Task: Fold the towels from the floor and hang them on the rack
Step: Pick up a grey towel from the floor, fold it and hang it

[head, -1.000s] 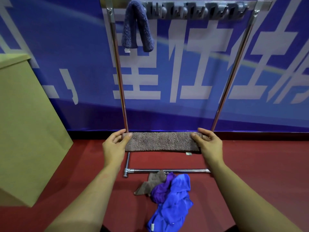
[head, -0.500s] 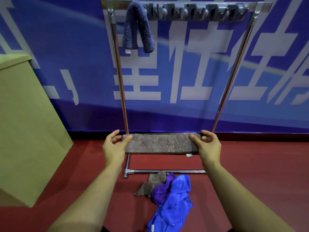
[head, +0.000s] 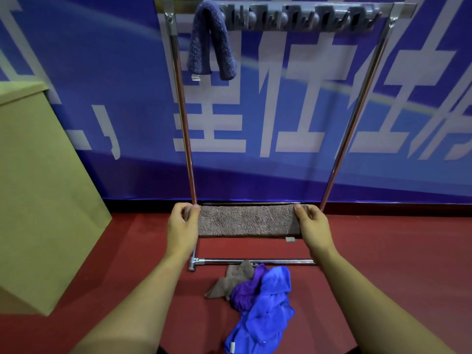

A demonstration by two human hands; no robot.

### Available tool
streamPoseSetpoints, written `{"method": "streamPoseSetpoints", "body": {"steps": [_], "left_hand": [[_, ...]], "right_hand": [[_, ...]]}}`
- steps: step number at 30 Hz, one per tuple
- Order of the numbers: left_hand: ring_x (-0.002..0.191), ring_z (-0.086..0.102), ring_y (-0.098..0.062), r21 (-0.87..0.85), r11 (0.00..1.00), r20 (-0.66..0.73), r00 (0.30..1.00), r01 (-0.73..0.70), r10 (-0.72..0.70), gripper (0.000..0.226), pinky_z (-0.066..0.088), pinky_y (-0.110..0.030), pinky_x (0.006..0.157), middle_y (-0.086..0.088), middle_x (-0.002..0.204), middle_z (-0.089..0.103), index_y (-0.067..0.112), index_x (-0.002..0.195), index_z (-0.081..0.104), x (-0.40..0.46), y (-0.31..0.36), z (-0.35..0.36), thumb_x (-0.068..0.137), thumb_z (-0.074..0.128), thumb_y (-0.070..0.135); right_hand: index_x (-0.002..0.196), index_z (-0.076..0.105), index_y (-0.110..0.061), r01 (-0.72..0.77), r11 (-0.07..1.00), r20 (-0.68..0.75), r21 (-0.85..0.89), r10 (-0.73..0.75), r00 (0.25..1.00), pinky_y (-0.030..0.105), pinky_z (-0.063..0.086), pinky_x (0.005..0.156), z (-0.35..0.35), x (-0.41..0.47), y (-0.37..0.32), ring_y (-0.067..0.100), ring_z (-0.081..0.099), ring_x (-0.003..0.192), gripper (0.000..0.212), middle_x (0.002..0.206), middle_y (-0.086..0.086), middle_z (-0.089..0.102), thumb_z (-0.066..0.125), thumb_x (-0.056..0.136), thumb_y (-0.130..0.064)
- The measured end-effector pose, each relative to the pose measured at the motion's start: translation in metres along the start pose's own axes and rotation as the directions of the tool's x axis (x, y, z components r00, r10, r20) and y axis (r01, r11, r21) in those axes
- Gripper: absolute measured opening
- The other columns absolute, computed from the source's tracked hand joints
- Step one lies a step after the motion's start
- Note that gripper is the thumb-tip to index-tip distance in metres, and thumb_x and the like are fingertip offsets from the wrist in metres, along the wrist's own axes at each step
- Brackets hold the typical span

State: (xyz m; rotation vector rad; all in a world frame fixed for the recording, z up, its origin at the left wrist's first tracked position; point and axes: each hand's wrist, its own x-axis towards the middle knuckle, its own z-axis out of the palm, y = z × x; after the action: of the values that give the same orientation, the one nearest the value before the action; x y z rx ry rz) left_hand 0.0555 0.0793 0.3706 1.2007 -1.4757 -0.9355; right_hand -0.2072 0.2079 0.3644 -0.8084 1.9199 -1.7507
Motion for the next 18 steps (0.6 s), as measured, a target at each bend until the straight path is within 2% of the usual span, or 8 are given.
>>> {"method": "streamPoseSetpoints", "body": {"steps": [3, 6, 10, 14, 18], "left_hand": [[0.068, 0.048, -0.016, -0.006, 1.0, -0.083, 0.996, -0.018, 0.018, 0.018, 0.041, -0.031, 0.068, 0.002, 0.07, 0.053, 0.006, 0.085, 0.058, -0.002, 0.004, 0.003, 0.097, 0.062, 0.019], [0.063, 0.041, -0.016, -0.04, 0.999, -0.083, 0.996, -0.022, 0.019, 0.034, 0.038, -0.037, 0.063, 0.002, 0.067, 0.046, 0.01, 0.079, 0.052, -0.003, 0.004, 0.002, 0.1, 0.058, 0.036], [0.06, 0.035, -0.015, -0.053, 0.998, -0.044, 0.998, -0.04, 0.037, 0.043, 0.034, -0.037, 0.059, 0.005, 0.066, 0.038, 0.014, 0.075, 0.046, -0.005, 0.008, 0.001, 0.101, 0.051, 0.047], [0.059, 0.035, -0.011, -0.073, 0.997, -0.03, 0.999, 0.008, -0.01, 0.043, 0.035, -0.034, 0.061, 0.006, 0.067, 0.04, 0.013, 0.079, 0.05, -0.002, 0.009, -0.001, 0.1, 0.051, 0.05], [0.061, 0.037, -0.01, -0.118, 0.992, -0.033, 0.998, 0.041, -0.046, 0.04, 0.036, -0.034, 0.063, 0.008, 0.067, 0.042, 0.015, 0.078, 0.052, 0.0, 0.01, 0.001, 0.099, 0.055, 0.048]], "right_hand": [[0.084, 0.057, 0.002, 0.089, 0.992, -0.048, -0.088, -0.094, 0.994, 0.029, 0.044, 0.069, 0.002, -0.006, -0.008, 0.011, 0.049, 0.07, 0.043, 0.075, 0.005, 0.058, 0.056, 0.101, -0.038], [0.076, 0.051, 0.003, 0.153, 0.979, -0.095, -0.131, -0.166, 0.982, 0.018, 0.035, 0.056, 0.003, -0.012, -0.017, 0.003, 0.036, 0.057, 0.048, 0.067, 0.002, 0.046, 0.055, 0.102, -0.037], [0.074, 0.05, -0.008, 0.165, 0.981, -0.114, -0.101, -0.176, 0.978, 0.016, 0.034, 0.053, 0.004, -0.013, -0.021, -0.001, 0.038, 0.051, 0.039, 0.063, -0.004, 0.044, 0.055, 0.102, -0.035], [0.081, 0.059, -0.001, 0.147, 0.986, -0.126, -0.076, -0.156, 0.98, 0.016, 0.037, 0.056, 0.004, -0.011, -0.019, -0.001, 0.043, 0.055, 0.041, 0.067, 0.001, 0.053, 0.059, 0.099, -0.037], [0.081, 0.062, 0.0, 0.133, 0.991, -0.169, -0.012, -0.133, 0.977, 0.014, 0.038, 0.056, 0.004, -0.01, -0.018, -0.002, 0.044, 0.056, 0.038, 0.068, 0.001, 0.057, 0.066, 0.096, -0.034]]}}
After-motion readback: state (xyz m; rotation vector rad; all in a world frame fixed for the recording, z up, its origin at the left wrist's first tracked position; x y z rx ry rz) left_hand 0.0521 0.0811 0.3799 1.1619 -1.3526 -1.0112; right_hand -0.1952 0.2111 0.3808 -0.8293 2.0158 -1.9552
